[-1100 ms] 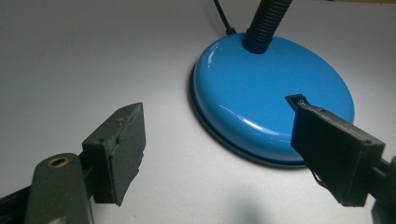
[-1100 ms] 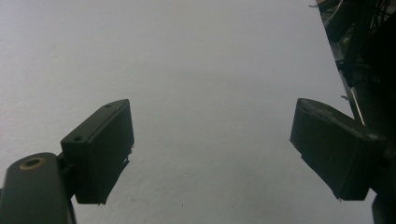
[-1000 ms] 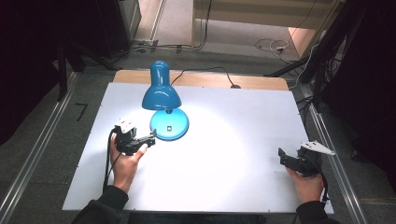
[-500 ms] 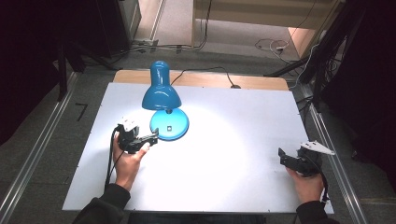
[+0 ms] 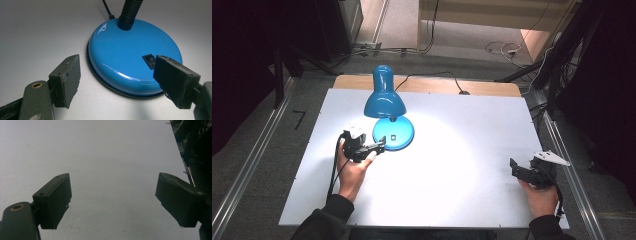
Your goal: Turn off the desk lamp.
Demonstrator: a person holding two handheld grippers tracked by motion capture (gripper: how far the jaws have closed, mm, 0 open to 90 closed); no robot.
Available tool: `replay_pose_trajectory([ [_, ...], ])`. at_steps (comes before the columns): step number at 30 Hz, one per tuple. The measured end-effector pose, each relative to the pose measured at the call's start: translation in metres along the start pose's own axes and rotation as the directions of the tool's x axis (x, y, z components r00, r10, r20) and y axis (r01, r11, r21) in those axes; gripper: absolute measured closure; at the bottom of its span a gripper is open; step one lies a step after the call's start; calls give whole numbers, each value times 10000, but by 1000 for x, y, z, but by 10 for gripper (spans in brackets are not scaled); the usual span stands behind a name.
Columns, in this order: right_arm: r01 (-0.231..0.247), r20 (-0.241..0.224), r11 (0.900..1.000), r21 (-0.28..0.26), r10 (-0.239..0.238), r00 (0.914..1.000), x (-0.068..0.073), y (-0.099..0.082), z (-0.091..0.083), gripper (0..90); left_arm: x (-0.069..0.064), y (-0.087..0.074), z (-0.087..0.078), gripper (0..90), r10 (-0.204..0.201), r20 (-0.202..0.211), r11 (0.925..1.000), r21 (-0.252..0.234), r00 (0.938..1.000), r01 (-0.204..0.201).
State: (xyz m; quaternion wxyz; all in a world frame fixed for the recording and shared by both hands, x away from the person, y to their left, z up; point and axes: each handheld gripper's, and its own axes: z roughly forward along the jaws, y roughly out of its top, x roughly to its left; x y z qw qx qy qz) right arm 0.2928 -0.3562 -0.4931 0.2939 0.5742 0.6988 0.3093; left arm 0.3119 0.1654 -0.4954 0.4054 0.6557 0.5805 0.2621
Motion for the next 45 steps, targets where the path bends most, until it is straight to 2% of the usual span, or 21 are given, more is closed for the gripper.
replay_pose_trajectory([
  [12,-26,0,10000,5,26,10000,0,0,0,122,-7,3,6,324,254,354,9995,-182,9991,-248],
  [16,-33,-1,10000,3,33,10000,-1,0,0,122,-9,3,8,372,257,322,9992,-321,9992,-246],
  [20,-17,-15,10000,-16,17,10000,-1,0,0,123,-10,3,11,491,310,314,9993,-204,9990,-304],
  [21,-17,-15,10000,-16,17,10000,-1,0,0,123,-11,4,11,491,297,391,9994,-166,9988,-290],
  [22,-38,-25,10000,-25,38,10000,-1,0,-1,123,-12,4,11,565,285,463,9995,-169,9985,-278],
  [23,-49,-29,10000,-26,49,10000,-1,0,-1,123,-13,5,11,601,341,566,9993,-157,9978,-332],
  [25,-48,-30,10000,-24,48,10000,-1,0,-1,123,-16,6,11,635,391,736,9991,-214,9965,-376],
  [26,-40,-29,10000,-27,40,10000,-1,0,-1,123,-18,7,12,719,463,838,9987,-262,9954,-442],
  [28,-48,-34,10000,-24,48,10000,-1,0,-1,123,-20,8,13,829,531,999,9983,-302,9936,-503],
  [30,-50,-30,10000,-28,49,10000,-1,0,-1,123,-21,8,14,892,616,1101,9980,-180,9920,-599],
  [45,-72,-31,10000,-17,72,10000,-1,0,-1,124,-25,9,24,900,679,1335,9976,66,9887,-695],
])
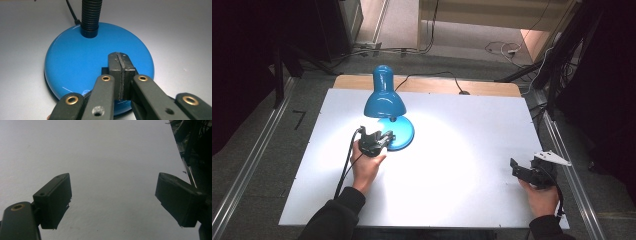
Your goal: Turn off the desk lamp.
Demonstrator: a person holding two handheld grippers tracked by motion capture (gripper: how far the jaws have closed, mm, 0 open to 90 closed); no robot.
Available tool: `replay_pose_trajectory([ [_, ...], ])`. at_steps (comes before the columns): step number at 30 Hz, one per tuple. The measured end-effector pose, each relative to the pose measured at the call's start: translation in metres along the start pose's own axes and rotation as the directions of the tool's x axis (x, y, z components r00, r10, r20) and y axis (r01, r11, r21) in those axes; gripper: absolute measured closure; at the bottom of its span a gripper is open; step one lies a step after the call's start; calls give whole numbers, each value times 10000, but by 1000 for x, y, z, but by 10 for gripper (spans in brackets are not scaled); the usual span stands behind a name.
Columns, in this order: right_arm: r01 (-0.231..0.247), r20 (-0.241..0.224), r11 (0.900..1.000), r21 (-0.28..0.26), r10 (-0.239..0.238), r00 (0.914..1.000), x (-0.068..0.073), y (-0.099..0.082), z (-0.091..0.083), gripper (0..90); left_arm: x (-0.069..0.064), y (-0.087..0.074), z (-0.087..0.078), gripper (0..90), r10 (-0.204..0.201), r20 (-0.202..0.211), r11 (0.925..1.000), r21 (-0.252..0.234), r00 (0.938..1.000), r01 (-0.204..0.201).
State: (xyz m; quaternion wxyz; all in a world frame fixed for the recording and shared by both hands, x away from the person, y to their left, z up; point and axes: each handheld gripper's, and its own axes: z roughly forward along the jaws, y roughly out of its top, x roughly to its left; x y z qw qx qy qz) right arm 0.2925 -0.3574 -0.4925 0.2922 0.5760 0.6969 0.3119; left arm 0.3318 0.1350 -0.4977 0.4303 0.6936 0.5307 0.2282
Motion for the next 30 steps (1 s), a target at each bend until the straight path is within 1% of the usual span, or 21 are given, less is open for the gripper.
replay_pose_trajectory([
  [7,-8,-4,10000,-3,8,10000,0,0,0,124,-2,-1,3,900,68,48,9999,116,10000,-69],
  [8,-4,-3,10000,-2,4,10000,0,0,0,124,-3,-2,5,900,157,19,9997,172,9999,-157],
  [12,5,-11,10000,7,-5,10000,0,0,0,124,-4,-2,5,900,223,1,9996,171,9998,-223],
  [18,-6,-40,10000,8,6,10000,0,0,0,126,-5,-2,5,900,477,-113,9986,228,9988,-474],
  [23,12,-22,10000,-2,-12,10000,0,0,-1,126,-4,-2,5,900,445,-79,9988,229,9990,-444],
  [24,12,-22,10000,-2,-12,10000,0,0,-1,126,-4,-2,5,900,356,-55,9991,219,9994,-355],
  [30,5,-11,10000,11,-5,10000,1,0,-1,126,-2,-1,5,900,301,17,9992,261,9995,-301],
])
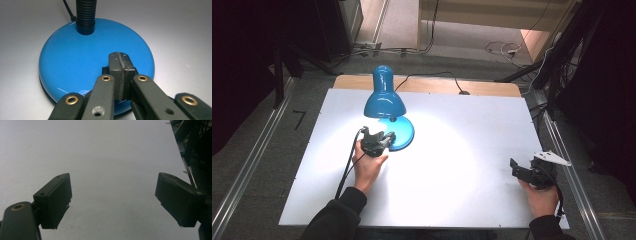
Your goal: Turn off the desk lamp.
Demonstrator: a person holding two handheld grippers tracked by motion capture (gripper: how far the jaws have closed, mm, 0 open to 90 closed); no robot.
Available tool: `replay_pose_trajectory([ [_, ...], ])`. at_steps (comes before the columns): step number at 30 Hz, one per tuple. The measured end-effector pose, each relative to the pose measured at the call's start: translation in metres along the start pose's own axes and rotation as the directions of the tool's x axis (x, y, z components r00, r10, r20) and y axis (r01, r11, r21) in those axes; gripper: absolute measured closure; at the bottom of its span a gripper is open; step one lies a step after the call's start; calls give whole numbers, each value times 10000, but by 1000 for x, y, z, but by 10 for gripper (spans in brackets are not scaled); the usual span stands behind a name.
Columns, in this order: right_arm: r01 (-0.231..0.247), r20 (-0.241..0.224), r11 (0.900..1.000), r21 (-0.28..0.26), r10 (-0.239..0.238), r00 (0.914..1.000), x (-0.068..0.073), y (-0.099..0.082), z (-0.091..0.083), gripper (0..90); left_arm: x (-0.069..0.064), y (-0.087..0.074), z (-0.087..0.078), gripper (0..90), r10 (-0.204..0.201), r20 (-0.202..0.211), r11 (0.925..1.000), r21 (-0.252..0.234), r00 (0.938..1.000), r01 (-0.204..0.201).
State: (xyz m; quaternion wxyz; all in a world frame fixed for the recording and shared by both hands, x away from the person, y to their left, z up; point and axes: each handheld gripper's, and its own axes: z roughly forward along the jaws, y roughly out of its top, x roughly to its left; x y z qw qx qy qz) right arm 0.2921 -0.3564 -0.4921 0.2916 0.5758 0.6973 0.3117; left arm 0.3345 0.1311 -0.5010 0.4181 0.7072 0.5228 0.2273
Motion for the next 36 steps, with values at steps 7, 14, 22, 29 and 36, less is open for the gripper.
replay_pose_trajectory([
  [7,34,2,10000,40,-34,10000,1,0,1,126,0,1,1,900,-92,73,10000,-4,9999,92],
  [14,69,-14,10000,44,-69,10000,1,0,1,127,-2,4,8,900,259,-515,9997,-34,9983,-261],
  [22,3,8,10000,-70,-3,10000,-1,1,1,127,-1,7,6,900,-145,-128,9991,-405,9998,140],
  [29,5,-34,9999,-121,-5,10000,-1,1,0,127,0,9,3,900,-329,-63,9982,-499,9994,325],
  [36,6,-32,10000,-74,-6,10000,-1,1,1,127,3,10,0,855,-558,11,9967,-594,9984,557],
])
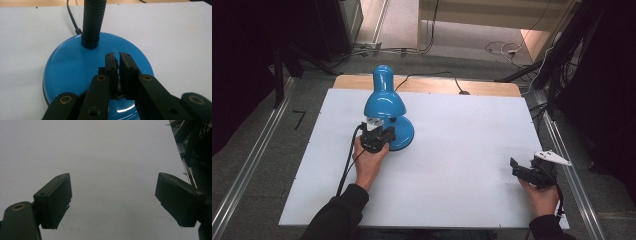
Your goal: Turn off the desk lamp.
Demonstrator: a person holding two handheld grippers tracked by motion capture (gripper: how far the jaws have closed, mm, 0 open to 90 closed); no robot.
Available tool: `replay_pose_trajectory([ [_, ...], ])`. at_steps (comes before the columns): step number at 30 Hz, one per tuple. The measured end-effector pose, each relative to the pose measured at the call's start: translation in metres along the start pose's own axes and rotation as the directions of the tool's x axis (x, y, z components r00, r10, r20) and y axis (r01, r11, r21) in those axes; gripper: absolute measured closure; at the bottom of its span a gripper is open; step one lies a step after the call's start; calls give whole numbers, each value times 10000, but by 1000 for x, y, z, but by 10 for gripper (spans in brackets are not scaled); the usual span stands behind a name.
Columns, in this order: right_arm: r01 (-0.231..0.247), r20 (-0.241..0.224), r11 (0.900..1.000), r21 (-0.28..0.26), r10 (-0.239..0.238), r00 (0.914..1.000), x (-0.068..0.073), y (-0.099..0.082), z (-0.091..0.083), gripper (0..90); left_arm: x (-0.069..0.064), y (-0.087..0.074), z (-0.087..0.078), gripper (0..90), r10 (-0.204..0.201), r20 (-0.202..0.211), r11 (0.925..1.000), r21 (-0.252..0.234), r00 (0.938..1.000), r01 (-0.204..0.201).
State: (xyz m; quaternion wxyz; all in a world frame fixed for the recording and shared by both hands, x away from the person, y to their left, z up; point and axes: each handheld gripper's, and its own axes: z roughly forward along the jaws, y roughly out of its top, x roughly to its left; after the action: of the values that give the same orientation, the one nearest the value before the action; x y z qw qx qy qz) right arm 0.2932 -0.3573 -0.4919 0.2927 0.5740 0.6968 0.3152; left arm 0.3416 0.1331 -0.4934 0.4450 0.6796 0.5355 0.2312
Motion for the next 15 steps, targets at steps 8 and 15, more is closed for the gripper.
replay_pose_trajectory([
  [8,-26,2,10000,-24,26,10000,-1,0,-1,127,1,1,-2,765,-172,142,9998,-96,9998,174],
  [15,-50,-10,10000,-26,50,10000,-1,0,-1,127,2,1,-3,662,-356,274,9994,-46,9990,357],
])
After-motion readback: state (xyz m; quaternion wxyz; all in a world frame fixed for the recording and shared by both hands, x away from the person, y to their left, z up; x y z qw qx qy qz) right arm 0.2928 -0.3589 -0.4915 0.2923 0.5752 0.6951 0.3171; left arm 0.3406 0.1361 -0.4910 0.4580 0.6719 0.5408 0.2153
